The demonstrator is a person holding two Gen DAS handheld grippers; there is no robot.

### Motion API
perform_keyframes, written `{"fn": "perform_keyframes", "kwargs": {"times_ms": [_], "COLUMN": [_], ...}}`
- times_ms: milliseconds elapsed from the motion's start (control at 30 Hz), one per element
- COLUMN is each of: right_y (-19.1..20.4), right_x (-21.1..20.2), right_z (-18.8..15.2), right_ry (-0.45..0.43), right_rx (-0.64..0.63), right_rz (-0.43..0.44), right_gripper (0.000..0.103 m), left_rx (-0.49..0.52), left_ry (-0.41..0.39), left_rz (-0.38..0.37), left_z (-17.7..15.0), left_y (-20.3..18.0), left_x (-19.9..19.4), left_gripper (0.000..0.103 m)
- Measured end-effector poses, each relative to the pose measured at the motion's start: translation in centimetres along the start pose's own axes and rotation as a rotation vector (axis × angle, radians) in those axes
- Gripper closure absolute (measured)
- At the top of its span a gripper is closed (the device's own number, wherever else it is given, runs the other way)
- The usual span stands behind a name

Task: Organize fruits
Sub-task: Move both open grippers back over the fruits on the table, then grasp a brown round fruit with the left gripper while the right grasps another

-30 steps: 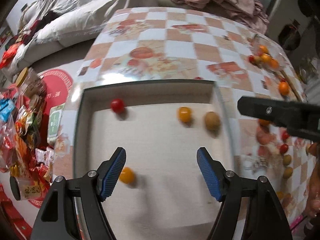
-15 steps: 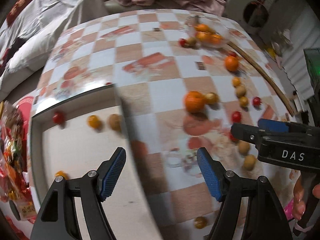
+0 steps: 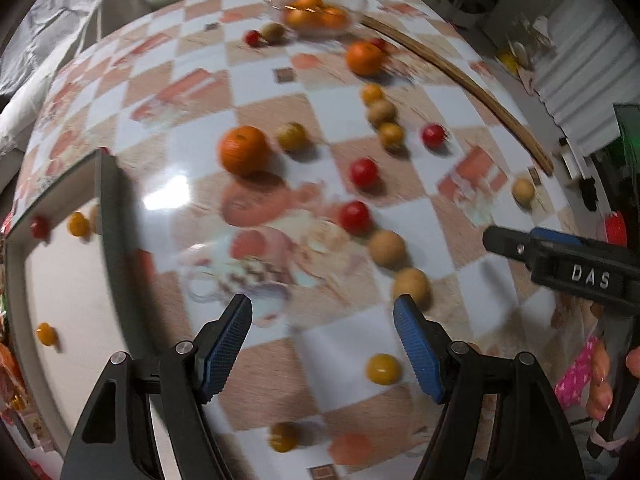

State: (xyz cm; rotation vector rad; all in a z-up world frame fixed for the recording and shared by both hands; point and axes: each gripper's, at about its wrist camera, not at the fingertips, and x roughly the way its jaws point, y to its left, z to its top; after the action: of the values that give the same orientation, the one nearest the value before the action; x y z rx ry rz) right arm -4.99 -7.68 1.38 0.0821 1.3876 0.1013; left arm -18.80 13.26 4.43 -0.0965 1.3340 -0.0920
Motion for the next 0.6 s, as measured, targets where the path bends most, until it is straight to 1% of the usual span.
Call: {"fn": "perform_keyframes", "kwargs": {"times_ms": [200, 400, 600], "right_y": [-2.8, -5.3, -5.3], "right_x": [-0.3, -0.1, 0.7], "right_z": [-0.1, 0.5, 1.7], "right_ry": [-0.021, -0.044, -0.057], "right_rx": [0.028, 0.06, 0.006], "right_rz": [-0.033, -0.058, -0.064], "right_gripper": [0.022, 0.022, 0.023], "left_rx": [0.006, -0.041, -0.065], "left_ry": [0.018, 0.036, 0.051], "left_rz": [-0.015, 0.014, 0.04], "left_z": [-0.1, 0.0, -0.3], "left_y": [-2.3, -3.1, -3.2], "left_x": [1.2, 2.6, 3.6], "left_gripper": [0.028, 0.029, 0.029]}}
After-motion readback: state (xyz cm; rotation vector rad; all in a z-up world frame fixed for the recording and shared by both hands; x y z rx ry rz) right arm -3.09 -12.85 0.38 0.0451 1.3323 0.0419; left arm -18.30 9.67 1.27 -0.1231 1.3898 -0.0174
